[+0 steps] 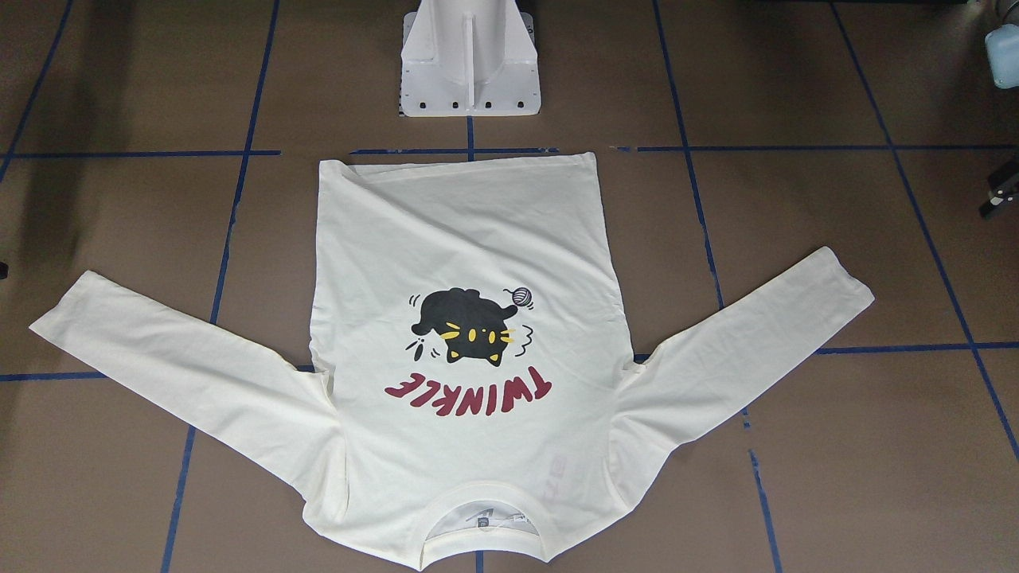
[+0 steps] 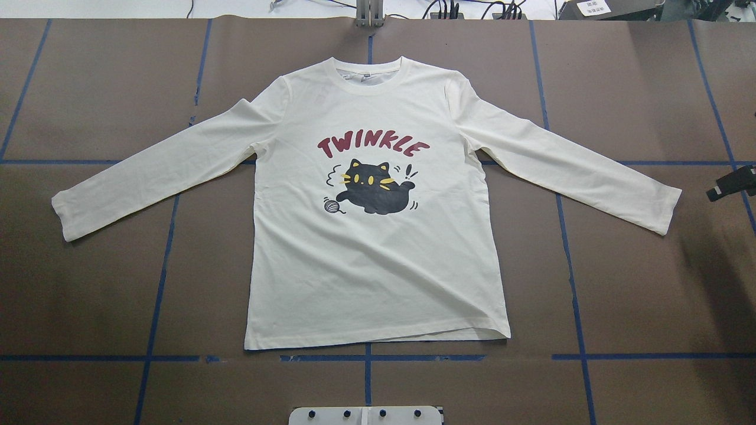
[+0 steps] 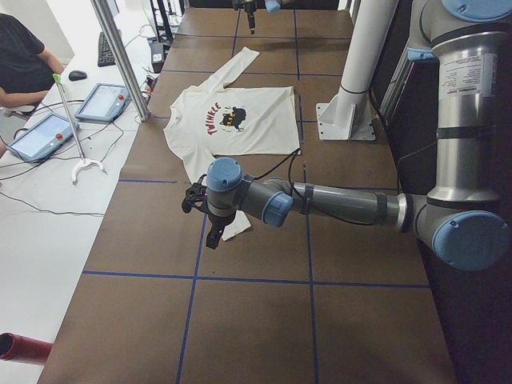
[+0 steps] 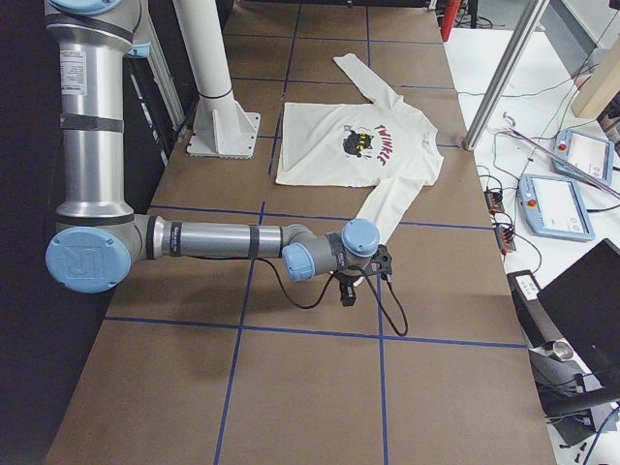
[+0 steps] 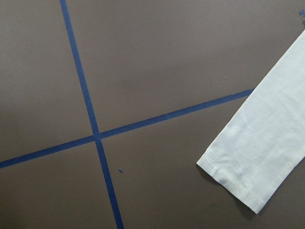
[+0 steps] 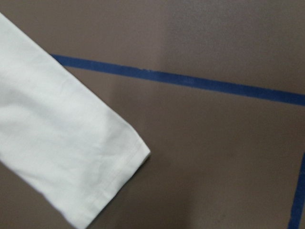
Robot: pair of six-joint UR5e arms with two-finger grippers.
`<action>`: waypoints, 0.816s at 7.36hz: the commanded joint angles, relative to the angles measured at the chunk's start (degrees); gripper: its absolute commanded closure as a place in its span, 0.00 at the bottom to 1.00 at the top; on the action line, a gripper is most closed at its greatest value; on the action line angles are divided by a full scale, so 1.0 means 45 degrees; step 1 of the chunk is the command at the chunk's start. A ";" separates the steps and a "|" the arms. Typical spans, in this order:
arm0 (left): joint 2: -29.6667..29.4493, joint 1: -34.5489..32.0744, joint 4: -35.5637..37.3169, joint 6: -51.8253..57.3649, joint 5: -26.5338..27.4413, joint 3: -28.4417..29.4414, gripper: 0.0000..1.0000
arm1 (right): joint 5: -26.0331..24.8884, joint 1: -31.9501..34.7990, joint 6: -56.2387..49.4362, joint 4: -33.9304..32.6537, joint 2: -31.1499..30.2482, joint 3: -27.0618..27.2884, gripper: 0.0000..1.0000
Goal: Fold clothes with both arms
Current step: 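Move the right gripper toward the sleeve cuff nearest it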
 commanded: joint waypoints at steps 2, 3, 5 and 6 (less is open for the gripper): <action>-0.0002 0.0059 -0.0436 -0.0036 -0.0503 -0.0079 0.00 | -0.1132 -0.0962 0.2661 0.2790 0.0772 -0.1913 0.08; -0.0002 0.0059 -0.0438 -0.0036 -0.0504 -0.0079 0.00 | -0.1151 -0.1060 0.3169 0.2854 0.0791 -0.1897 0.20; -0.0002 0.0059 -0.0438 -0.0055 -0.0504 -0.0059 0.00 | -0.1074 -0.1235 0.3891 0.2855 0.0772 -0.1858 0.65; 0.0017 0.0059 -0.0419 -0.0075 -0.0504 -0.0079 0.00 | -0.1054 -0.1488 0.4129 0.2874 0.0772 -0.1800 0.94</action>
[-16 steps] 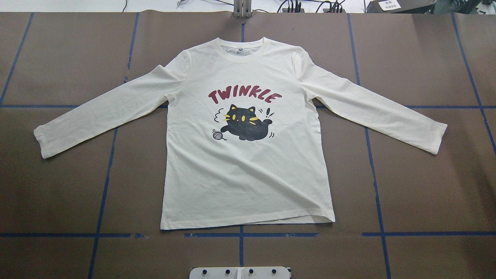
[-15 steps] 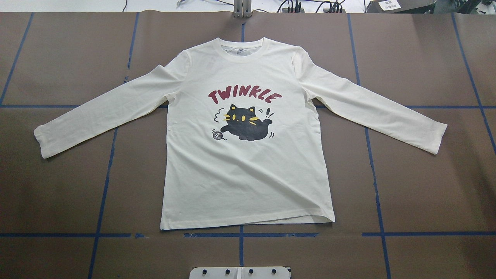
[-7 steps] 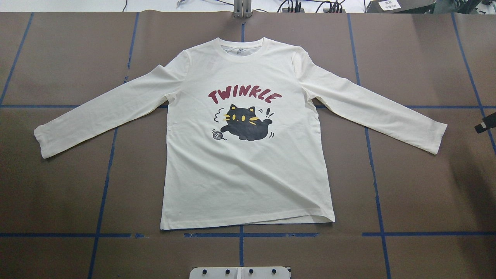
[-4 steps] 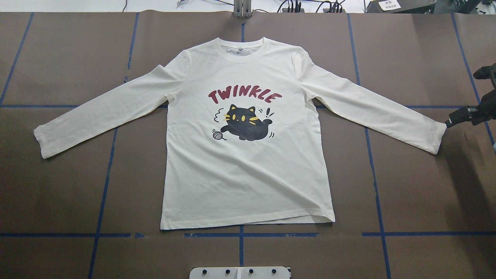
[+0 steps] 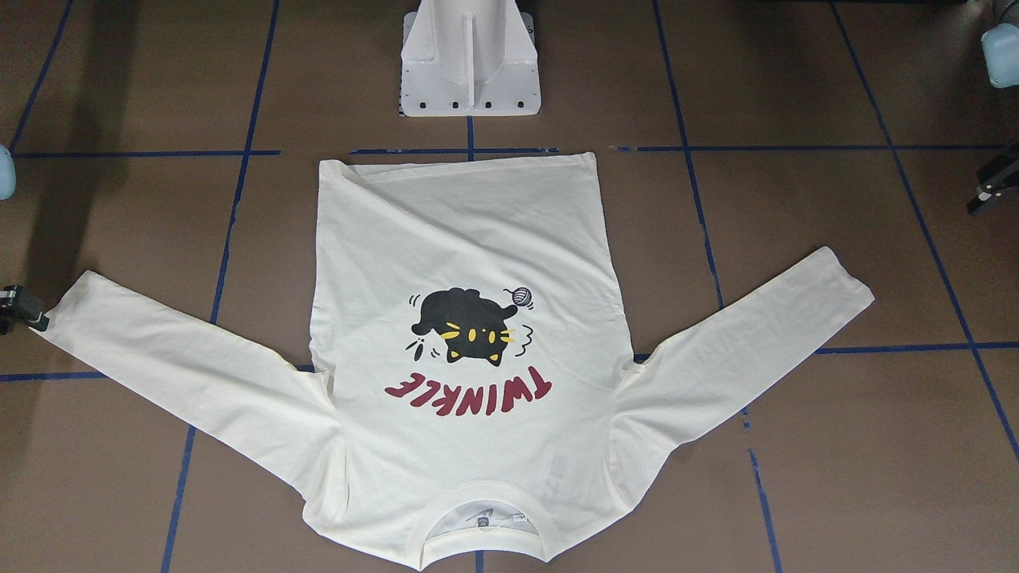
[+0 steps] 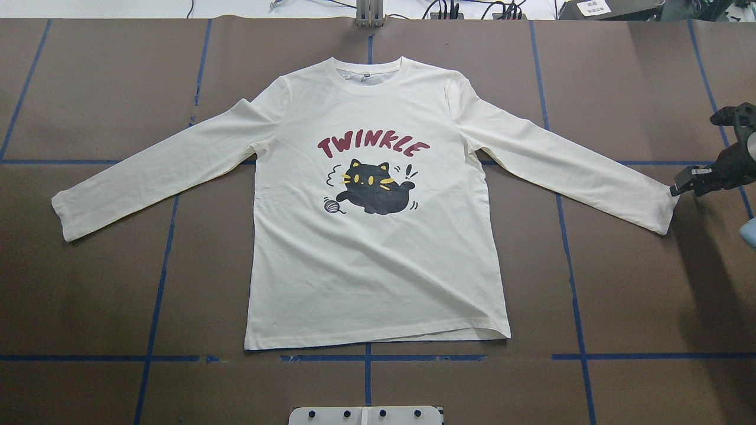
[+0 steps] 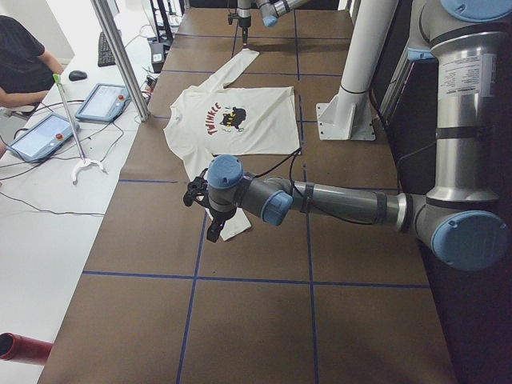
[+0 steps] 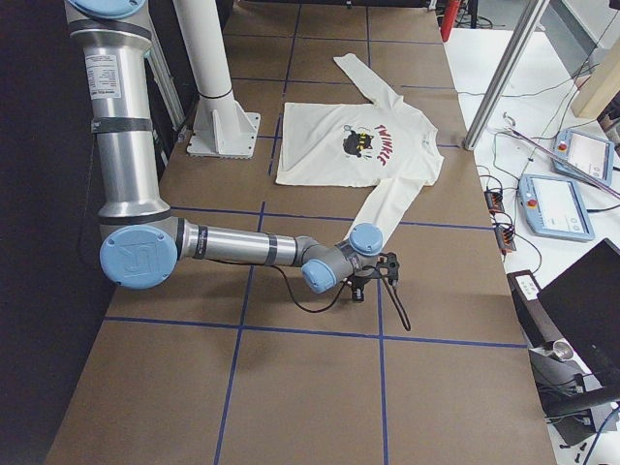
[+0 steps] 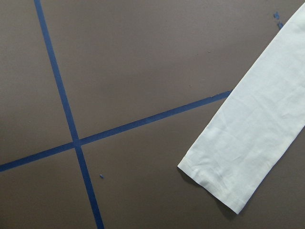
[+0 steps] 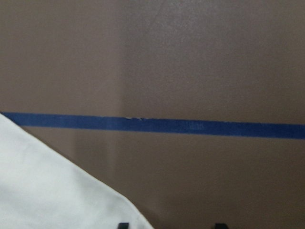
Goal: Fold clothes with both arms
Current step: 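Move the right gripper toward the sleeve cuff nearest it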
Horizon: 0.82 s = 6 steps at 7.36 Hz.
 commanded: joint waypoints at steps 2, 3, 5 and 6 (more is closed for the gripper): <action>0.0014 0.0001 0.0010 -0.0022 -0.0002 -0.0013 0.00 | 0.0093 -0.0407 0.0506 0.0035 0.0020 0.0457 1.00; 0.0014 0.0001 0.0010 -0.0022 -0.0002 0.0007 0.00 | 0.0326 -0.0407 0.0970 -0.0023 0.0020 0.1312 1.00; 0.0014 0.0001 -0.0010 -0.0022 -0.0022 -0.0032 0.00 | 0.1420 -0.0990 0.3482 -0.0043 0.0581 0.3089 1.00; 0.0014 0.0001 -0.0010 -0.0022 -0.0022 -0.0013 0.00 | 0.1306 -0.1689 0.5351 -0.0159 0.1282 0.3562 1.00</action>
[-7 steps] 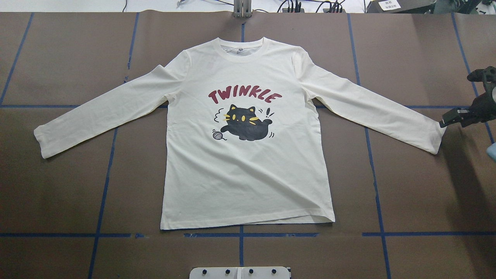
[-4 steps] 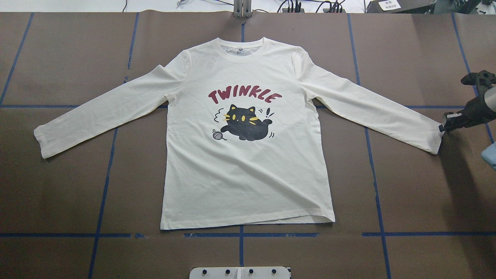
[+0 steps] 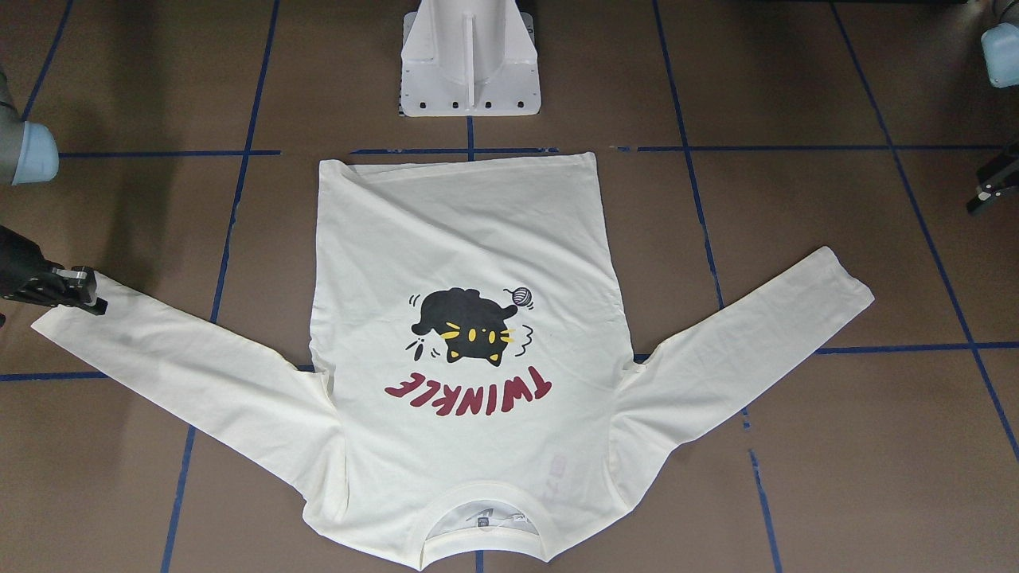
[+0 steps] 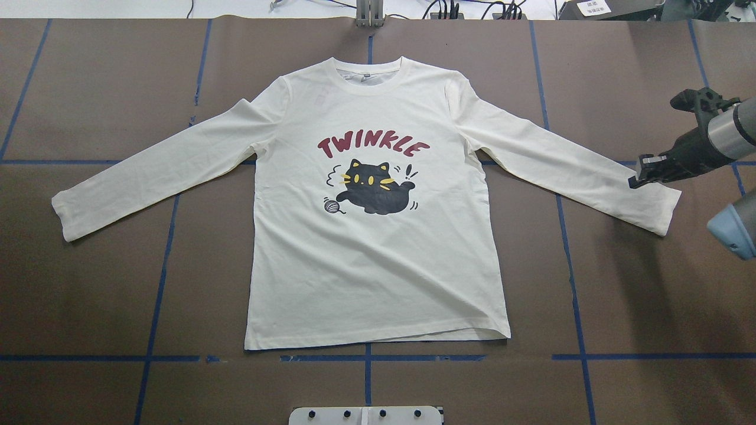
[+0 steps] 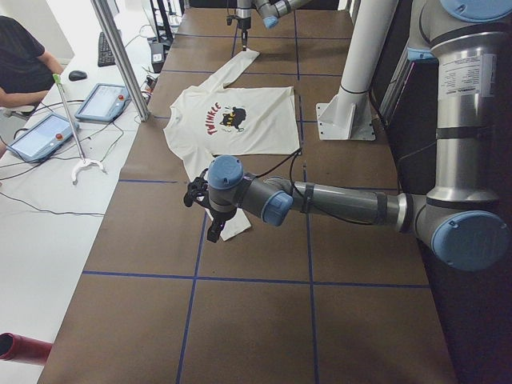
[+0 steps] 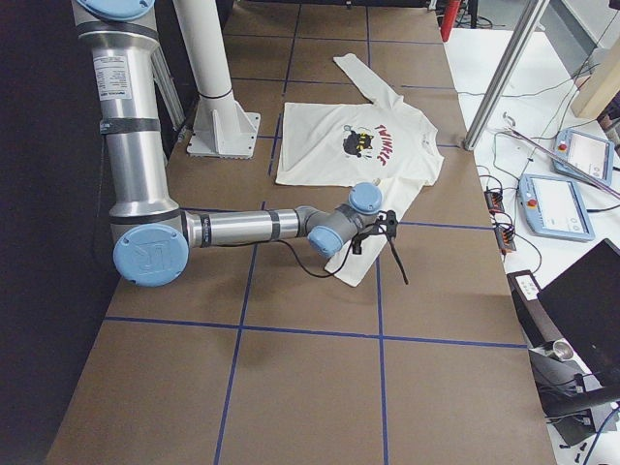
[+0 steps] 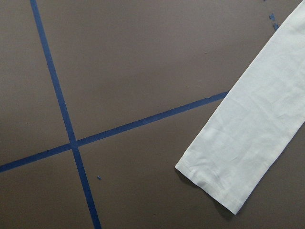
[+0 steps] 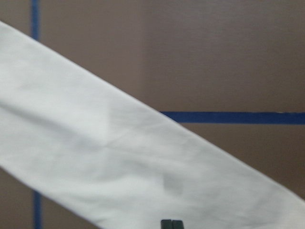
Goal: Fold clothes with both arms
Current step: 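Grasp the cuff of the sleeve nearest the right gripper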
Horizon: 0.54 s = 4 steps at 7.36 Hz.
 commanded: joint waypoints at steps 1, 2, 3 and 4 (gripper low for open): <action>0.0019 0.0000 -0.0007 0.0000 -0.0007 0.0019 0.00 | 0.0031 -0.1111 0.2869 -0.0093 0.1067 0.0827 1.00; 0.0000 0.0000 -0.0007 0.0000 -0.0007 0.0019 0.00 | 0.0030 -0.1076 0.2877 -0.0093 0.0916 0.0672 1.00; 0.0000 0.0000 -0.0007 0.0000 -0.0007 0.0000 0.00 | -0.0144 -0.0689 0.2839 -0.0093 0.0605 0.0458 0.67; 0.0000 0.0000 -0.0007 0.0000 -0.0007 -0.0019 0.00 | -0.0552 -0.0163 0.2471 -0.0054 0.0061 0.0127 0.64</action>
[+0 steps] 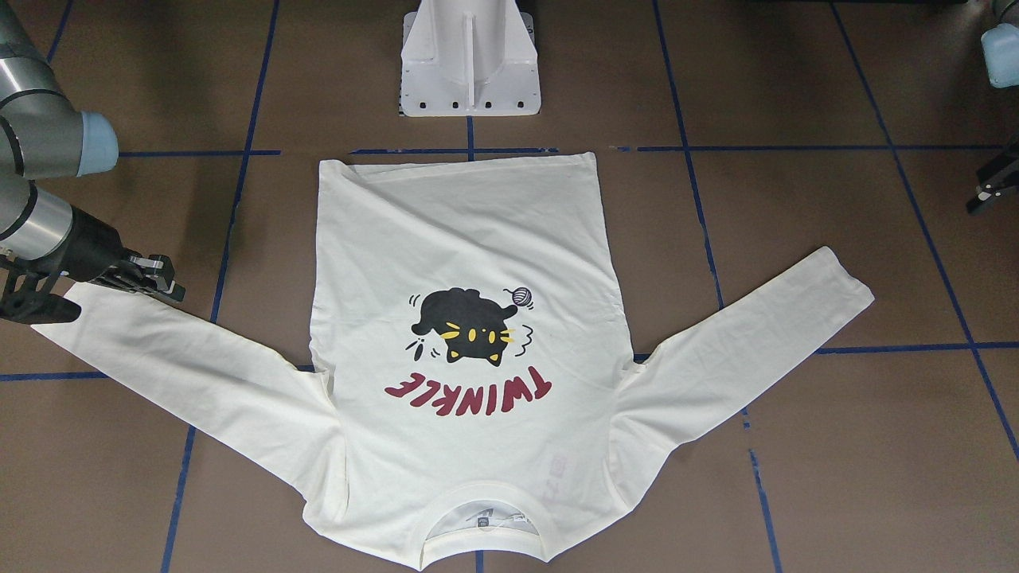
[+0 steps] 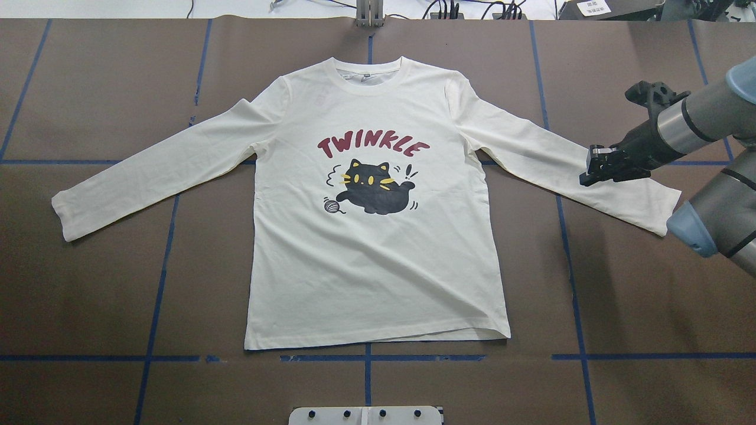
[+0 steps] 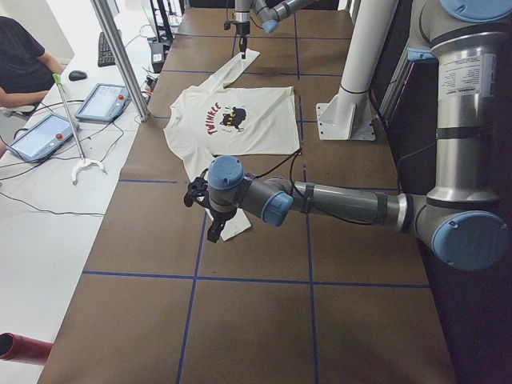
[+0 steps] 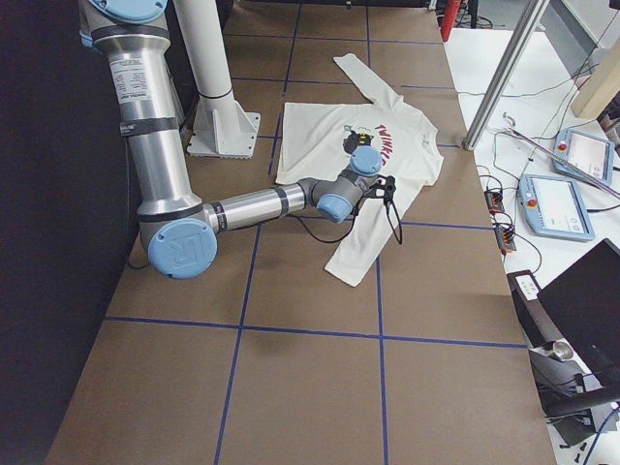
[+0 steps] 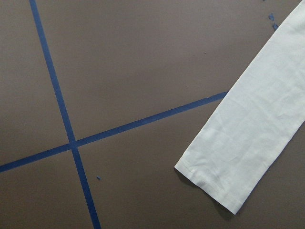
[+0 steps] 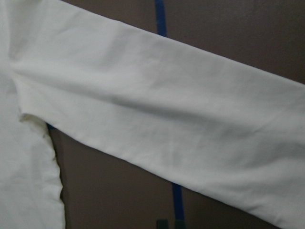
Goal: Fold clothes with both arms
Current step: 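Grasp the cuff of the sleeve nearest the right gripper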
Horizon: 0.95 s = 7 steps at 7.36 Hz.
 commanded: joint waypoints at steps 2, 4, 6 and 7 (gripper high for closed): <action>0.0016 0.0000 0.0000 0.0000 -0.0019 -0.0099 0.00 | -0.0562 0.1593 -0.2757 0.0145 -0.0786 -0.2017 0.56; 0.0036 -0.0019 0.0019 0.0000 -0.0077 -0.0294 0.00 | -0.0930 0.1714 -0.2807 0.0127 -0.0806 -0.2629 0.48; 0.0036 0.0000 0.0019 0.0000 -0.0078 -0.0334 0.00 | -0.1340 0.1852 -0.2807 0.0146 -0.0806 -0.3042 0.41; 0.0017 0.0000 0.0019 0.0000 -0.0078 -0.0315 0.00 | -0.1381 0.1832 -0.2788 0.0146 -0.0806 -0.3139 0.43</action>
